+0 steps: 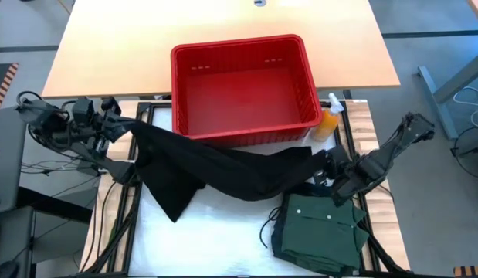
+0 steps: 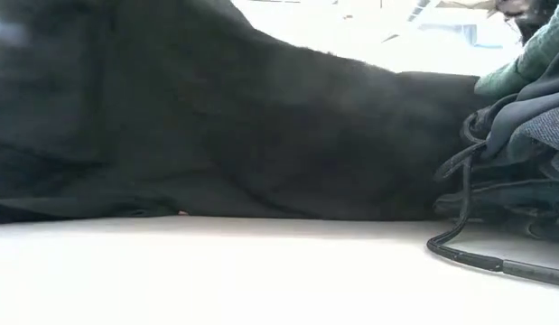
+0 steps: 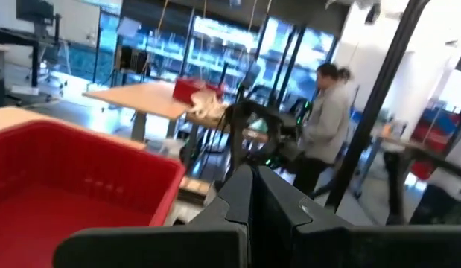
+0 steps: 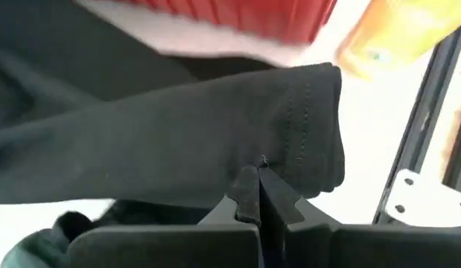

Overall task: Fold laundry
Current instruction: Fold the black shirt

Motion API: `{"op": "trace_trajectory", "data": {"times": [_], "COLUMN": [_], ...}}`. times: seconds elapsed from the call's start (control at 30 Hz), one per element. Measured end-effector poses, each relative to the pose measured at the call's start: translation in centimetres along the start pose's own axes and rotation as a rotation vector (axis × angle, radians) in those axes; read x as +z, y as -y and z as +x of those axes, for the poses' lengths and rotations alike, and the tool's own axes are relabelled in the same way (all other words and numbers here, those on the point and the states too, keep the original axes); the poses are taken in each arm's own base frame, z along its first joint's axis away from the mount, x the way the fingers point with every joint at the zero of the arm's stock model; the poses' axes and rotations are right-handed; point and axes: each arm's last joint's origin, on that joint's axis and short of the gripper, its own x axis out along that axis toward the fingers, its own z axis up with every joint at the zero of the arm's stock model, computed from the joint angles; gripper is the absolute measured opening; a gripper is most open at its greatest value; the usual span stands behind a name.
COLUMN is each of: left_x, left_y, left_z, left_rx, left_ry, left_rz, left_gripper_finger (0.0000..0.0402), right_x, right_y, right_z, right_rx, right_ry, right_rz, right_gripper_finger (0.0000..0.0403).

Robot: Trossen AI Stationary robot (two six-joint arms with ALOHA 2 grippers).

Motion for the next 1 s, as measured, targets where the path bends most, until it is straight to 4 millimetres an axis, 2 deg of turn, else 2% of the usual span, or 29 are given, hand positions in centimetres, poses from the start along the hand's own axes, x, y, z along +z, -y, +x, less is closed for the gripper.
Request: {"op": "trace_trajectory", "data": {"times": [0.1,0.2,0.33,0.47,0.6,0.73,0.87,1.0], "left_x": [-1.1,-3.4,-5.6,-6.3,-6.3,-6.3,-6.5,-7.2], "left_y": [-0.4,-1.0,-1.6,-1.7,-1.5,-1.3,-0.9,-0.6], "left_z": [-0.2,-0.4,-0.6,-0.8,-0.9,-0.9,-1.0,-1.1], "left_rx": [0.033,0.138,0.22,0.21,0.159,0.088,-0.014,-0.08], "left_ry": [-0.107,-0.282,-0.426,-0.495,-0.529,-0.574,-0.651,-0.766], "left_rz": [0.029,0.001,-0.069,-0.082,-0.105,-0.18,-0.255,-0.347], "left_gripper_finger": [0.0,0.0,0.0,0.0,0.0,0.0,0.0,0.0], "right_x": [-1.6,-3.1,-3.9,-2.6,0.7,3.0,3.2,2.2], "right_y": [-1.3,-2.6,-4.3,-4.8,-3.1,-1.7,-1.3,-1.7], "right_z": [1.5,3.0,4.0,4.0,2.6,1.4,0.9,0.9], "right_rx": [0.014,0.05,0.119,0.123,0.06,0.096,0.153,0.186], "right_ry": [-0.016,-0.022,0.051,0.121,0.145,0.172,0.112,-0.041], "right_rz": [-0.01,0.005,0.045,0.009,-0.004,0.011,-0.052,-0.168], "right_gripper_finger": [0.0015,0.0017,0.0016,0.0016,0.0016,0.0017,0.0017,0.0017]}}
